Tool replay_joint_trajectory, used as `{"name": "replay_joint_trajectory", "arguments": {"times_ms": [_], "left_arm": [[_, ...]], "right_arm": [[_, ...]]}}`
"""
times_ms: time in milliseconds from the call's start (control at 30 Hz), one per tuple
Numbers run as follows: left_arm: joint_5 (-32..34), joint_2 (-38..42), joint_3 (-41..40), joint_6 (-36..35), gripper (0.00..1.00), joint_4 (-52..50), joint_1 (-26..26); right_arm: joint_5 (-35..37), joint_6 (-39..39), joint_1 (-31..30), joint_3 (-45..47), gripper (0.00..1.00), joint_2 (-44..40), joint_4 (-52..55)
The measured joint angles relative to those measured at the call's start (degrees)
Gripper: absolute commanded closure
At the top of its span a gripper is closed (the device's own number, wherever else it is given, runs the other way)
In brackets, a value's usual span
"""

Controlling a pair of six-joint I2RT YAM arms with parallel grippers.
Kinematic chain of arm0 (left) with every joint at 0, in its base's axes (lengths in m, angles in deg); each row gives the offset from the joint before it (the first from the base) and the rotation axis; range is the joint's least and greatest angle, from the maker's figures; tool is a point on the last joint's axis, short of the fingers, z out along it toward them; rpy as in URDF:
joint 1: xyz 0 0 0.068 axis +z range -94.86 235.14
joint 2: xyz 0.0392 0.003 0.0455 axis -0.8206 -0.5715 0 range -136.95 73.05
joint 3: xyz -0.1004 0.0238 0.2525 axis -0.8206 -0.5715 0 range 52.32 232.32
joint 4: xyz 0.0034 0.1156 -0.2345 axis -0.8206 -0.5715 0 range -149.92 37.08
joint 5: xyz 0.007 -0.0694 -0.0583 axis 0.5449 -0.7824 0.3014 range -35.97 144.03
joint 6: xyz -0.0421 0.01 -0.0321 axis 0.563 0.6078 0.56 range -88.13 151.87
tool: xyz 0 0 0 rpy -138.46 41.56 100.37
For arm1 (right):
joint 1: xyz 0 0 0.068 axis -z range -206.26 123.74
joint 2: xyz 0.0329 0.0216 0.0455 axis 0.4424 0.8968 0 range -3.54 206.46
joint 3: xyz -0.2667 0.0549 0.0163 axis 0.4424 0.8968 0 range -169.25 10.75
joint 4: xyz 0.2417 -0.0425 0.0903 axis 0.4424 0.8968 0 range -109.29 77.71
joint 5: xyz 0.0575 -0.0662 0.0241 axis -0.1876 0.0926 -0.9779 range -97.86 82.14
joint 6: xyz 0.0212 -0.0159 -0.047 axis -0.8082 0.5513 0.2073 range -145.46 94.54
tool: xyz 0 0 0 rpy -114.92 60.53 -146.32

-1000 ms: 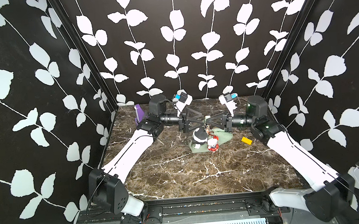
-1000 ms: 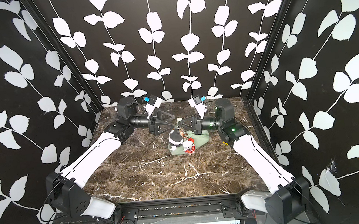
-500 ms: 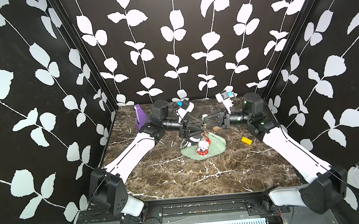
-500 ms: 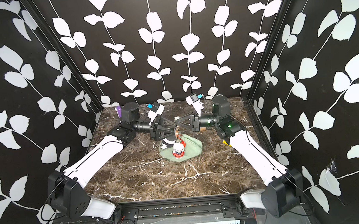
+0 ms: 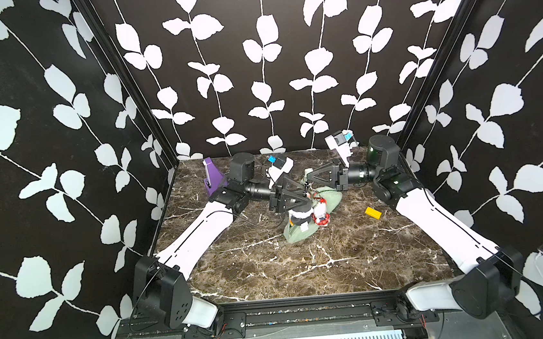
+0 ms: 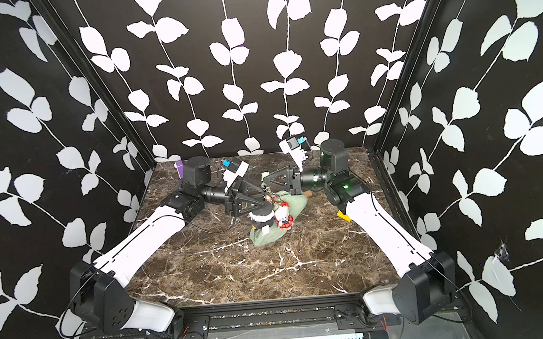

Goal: Remove the decoration from the bag
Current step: Remove the decoration item from the bag.

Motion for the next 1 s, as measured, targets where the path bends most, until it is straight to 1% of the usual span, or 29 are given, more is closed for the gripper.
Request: {"name": "replay_joint_trajectory", "arguments": {"times_ms": [100,367,500,667,767,933,1000], "left_arm": [[0.6,0.0,-1.0,1.5,0.39,2.3,-0.1],[4.6,0.4,-3.8,3.1,0.40,7.3,-0.1],[5.7,0.8,-4.5,3.6,0.47,8.9,-0.1],[5.9,0.8,-4.9,4.3,0.48,11.1,-0.1],[6.2,0.8,-5.7,5.0,0.52,13.2,-0.1],[6.3,0.8,-6.0,5.8,0.51,15.3,-0.1],[6.3,0.8,-6.0,6.1,0.48,15.9,-0.1]], "right_arm": [[0.0,0.1,0.0,-0.1,1.00,0.0,0.2],[0.0,0.2,0.0,-0.1,1.00,0.0,1.6],[0.0,0.2,0.0,-0.1,1.00,0.0,1.7],[0.0,0.2,0.0,-0.1,1.00,0.0,1.6],[0.0,0.3,0.0,-0.1,1.00,0.0,1.7],[0.0,0.4,0.0,-0.1,1.00,0.0,1.6],[0.0,0.4,0.0,-0.1,1.00,0.0,1.7]]}}
